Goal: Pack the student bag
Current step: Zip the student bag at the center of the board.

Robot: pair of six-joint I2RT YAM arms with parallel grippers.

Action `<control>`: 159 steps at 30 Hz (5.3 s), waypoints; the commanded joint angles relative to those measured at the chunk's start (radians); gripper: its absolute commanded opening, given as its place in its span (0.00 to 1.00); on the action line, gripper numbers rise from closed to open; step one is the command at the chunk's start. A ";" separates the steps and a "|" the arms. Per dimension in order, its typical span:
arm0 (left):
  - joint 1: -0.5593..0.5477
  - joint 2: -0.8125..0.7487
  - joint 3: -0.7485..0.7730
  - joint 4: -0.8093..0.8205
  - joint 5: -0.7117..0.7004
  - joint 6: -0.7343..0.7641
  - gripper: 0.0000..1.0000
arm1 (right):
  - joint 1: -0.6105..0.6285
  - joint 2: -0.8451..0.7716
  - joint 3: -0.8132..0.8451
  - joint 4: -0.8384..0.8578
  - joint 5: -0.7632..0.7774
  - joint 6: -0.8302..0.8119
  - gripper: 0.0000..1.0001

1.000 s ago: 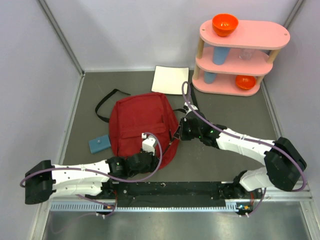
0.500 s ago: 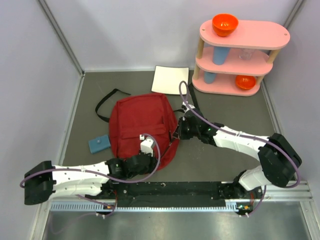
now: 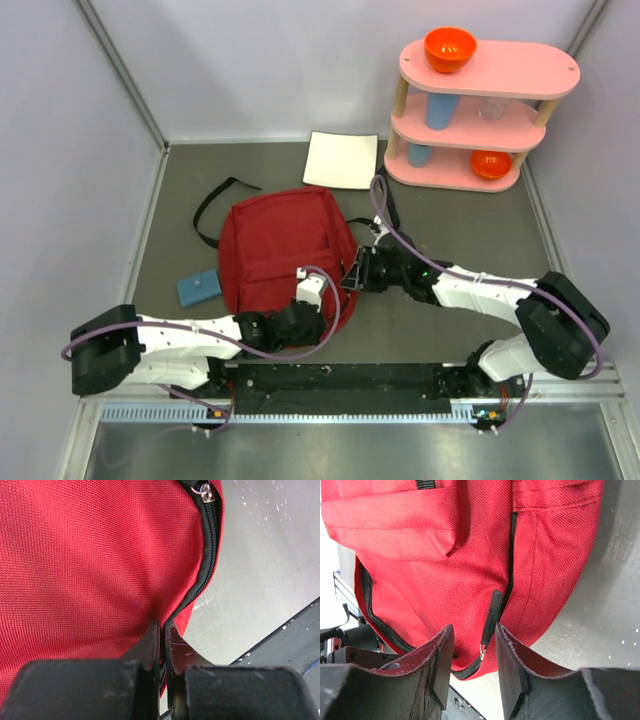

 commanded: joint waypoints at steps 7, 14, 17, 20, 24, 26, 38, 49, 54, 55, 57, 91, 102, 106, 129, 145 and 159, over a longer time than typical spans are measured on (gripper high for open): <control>-0.010 0.011 0.023 0.026 0.075 0.001 0.00 | -0.013 0.025 0.019 0.026 0.049 0.035 0.41; -0.010 0.038 0.035 0.024 0.083 0.017 0.00 | -0.010 0.121 0.072 0.027 0.012 -0.030 0.40; -0.010 0.049 0.041 0.018 0.080 0.023 0.00 | -0.008 0.155 0.078 0.039 -0.008 -0.054 0.36; -0.008 0.057 0.044 0.018 0.078 0.021 0.00 | 0.007 0.160 0.087 0.012 0.005 -0.080 0.33; -0.008 0.068 0.046 0.024 0.083 0.020 0.00 | 0.026 0.193 0.122 -0.036 0.020 -0.120 0.33; -0.008 0.069 0.047 0.024 0.083 0.020 0.00 | 0.036 0.210 0.127 -0.047 0.034 -0.117 0.26; -0.008 0.063 0.032 0.004 0.069 0.011 0.00 | 0.046 0.063 0.072 -0.070 0.169 -0.089 0.00; -0.008 0.054 0.016 -0.008 0.058 0.004 0.00 | 0.043 0.003 0.091 -0.152 0.230 -0.099 0.01; -0.008 0.049 0.015 -0.040 0.051 0.001 0.00 | 0.044 -0.044 0.065 -0.159 0.245 -0.119 0.04; -0.010 0.048 0.012 -0.037 0.049 0.000 0.00 | 0.044 -0.047 0.064 -0.159 0.239 -0.123 0.05; -0.008 0.048 0.012 -0.033 0.049 0.000 0.00 | 0.044 -0.049 0.065 -0.151 0.204 -0.140 0.09; -0.008 -0.060 -0.008 -0.005 0.098 0.035 0.15 | -0.043 0.046 0.086 0.113 0.078 -0.070 0.00; -0.005 0.066 0.182 0.041 -0.040 0.090 0.62 | -0.040 -0.027 0.001 0.088 0.090 -0.060 0.00; -0.004 0.141 0.226 0.067 -0.032 0.090 0.62 | -0.042 -0.038 0.006 0.073 0.107 -0.065 0.00; -0.017 0.081 0.084 0.162 0.027 0.050 0.00 | -0.042 0.124 0.162 0.114 0.071 -0.065 0.00; -0.097 0.052 0.084 0.128 0.052 0.078 0.00 | -0.062 0.241 0.289 0.058 0.164 -0.086 0.00; -0.100 -0.173 0.052 0.000 0.063 0.110 0.00 | -0.085 0.186 0.177 0.105 0.209 -0.086 0.00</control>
